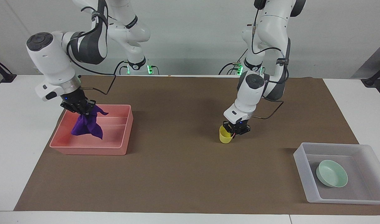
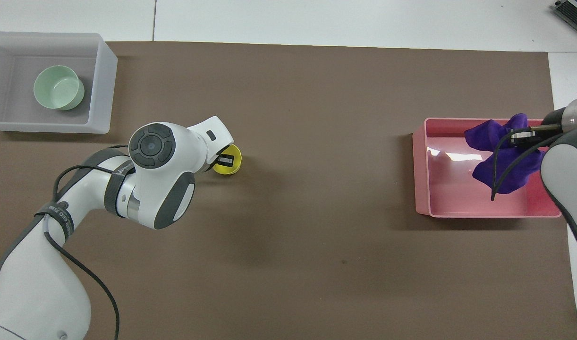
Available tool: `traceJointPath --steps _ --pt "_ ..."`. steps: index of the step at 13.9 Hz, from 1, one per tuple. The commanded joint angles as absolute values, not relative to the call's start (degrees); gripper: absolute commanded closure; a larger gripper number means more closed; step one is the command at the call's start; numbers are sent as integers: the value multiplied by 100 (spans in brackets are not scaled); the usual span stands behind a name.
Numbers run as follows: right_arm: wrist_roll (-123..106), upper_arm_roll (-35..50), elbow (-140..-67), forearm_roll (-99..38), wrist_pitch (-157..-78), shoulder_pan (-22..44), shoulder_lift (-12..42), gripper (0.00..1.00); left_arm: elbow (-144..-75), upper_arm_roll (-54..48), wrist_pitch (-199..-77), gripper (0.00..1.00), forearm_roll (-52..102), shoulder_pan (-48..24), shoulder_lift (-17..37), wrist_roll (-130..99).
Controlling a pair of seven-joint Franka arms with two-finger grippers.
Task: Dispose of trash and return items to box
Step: 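Place the yellow cup in the green bowl while the right gripper releases cloth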
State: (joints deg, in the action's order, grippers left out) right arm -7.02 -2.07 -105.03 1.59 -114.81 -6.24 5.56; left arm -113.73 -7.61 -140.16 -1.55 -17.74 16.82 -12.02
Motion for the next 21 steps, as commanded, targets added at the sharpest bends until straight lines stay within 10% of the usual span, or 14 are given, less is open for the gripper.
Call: traceJointPath --steps 1,11,14,21 --pt "-809 -123 -11309 193 -12258 -738 431 100 -11400 -659 -13835 100 -246 -1785 1390 -1292" --pt "-738 -123 -11971 185 -13482 -782 914 100 -10225 -633 -13668 100 -246 174 1563 394" --pt "-659 -123 -11945 193 -13474 -765 932 0 -9407 -642 -13501 100 -229 640 1994 422" --pt "-642 -53 -11339 193 -12676 -572 572 0 -7930 -668 -13237 100 18 1476 3303 1239"
